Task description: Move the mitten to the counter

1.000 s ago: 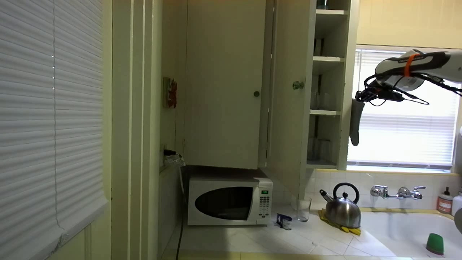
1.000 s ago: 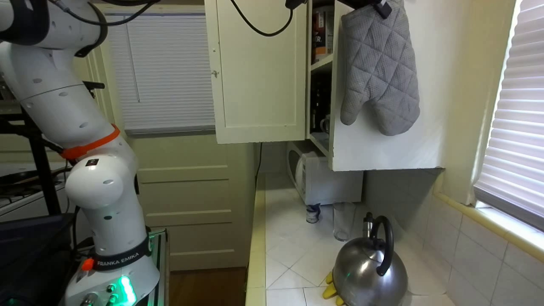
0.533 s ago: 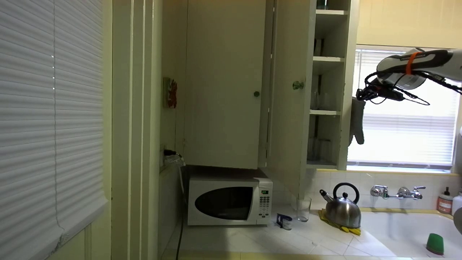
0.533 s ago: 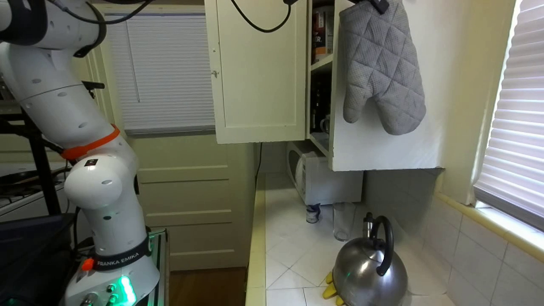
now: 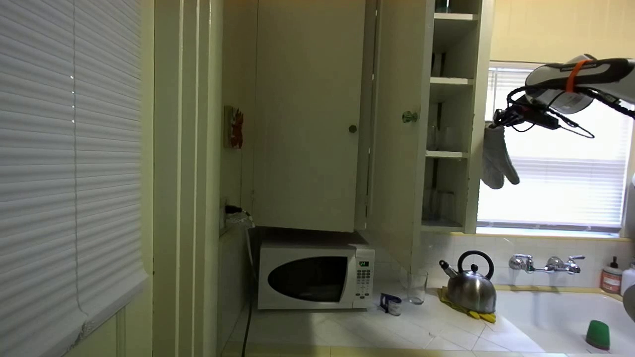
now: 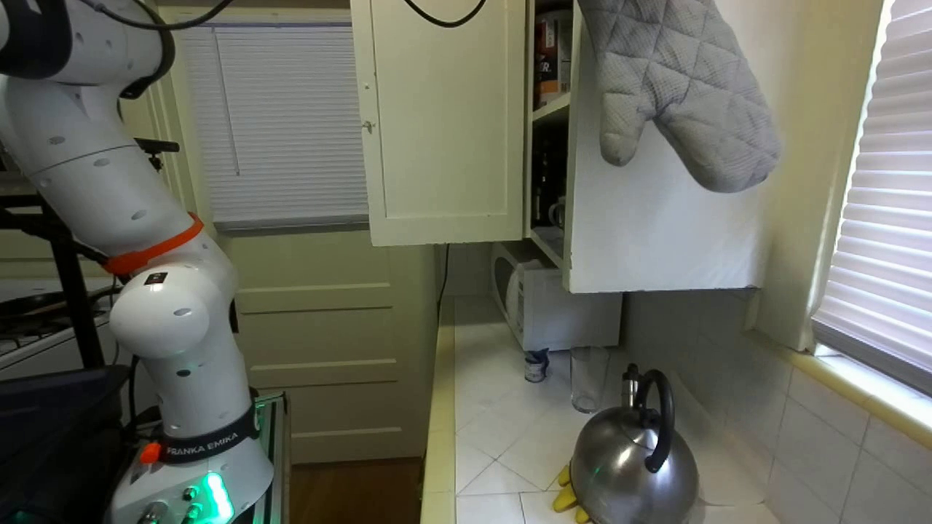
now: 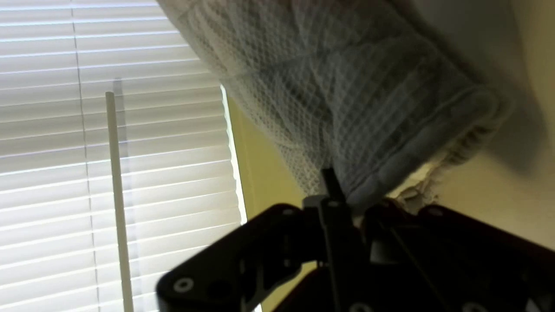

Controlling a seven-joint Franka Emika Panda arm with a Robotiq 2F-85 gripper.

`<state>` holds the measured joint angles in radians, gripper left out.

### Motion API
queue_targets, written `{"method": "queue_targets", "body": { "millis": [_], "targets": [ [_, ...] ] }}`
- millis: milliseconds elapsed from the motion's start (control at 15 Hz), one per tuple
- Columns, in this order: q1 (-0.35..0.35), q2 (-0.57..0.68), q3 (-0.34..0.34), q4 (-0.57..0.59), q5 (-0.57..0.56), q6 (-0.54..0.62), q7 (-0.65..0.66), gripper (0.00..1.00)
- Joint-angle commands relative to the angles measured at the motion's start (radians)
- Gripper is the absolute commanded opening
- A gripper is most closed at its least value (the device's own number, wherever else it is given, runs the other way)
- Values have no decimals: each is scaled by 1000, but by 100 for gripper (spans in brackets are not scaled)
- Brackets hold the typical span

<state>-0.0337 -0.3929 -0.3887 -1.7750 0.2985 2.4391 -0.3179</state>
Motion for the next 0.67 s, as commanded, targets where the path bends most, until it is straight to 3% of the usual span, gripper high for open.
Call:
{"method": "queue_targets", "body": {
  "millis": [0, 600],
  "targets": [
    [-9, 8, -4, 53, 26, 6, 17, 2],
    [-12, 46, -43, 166, 72, 63, 44, 2]
  ]
}}
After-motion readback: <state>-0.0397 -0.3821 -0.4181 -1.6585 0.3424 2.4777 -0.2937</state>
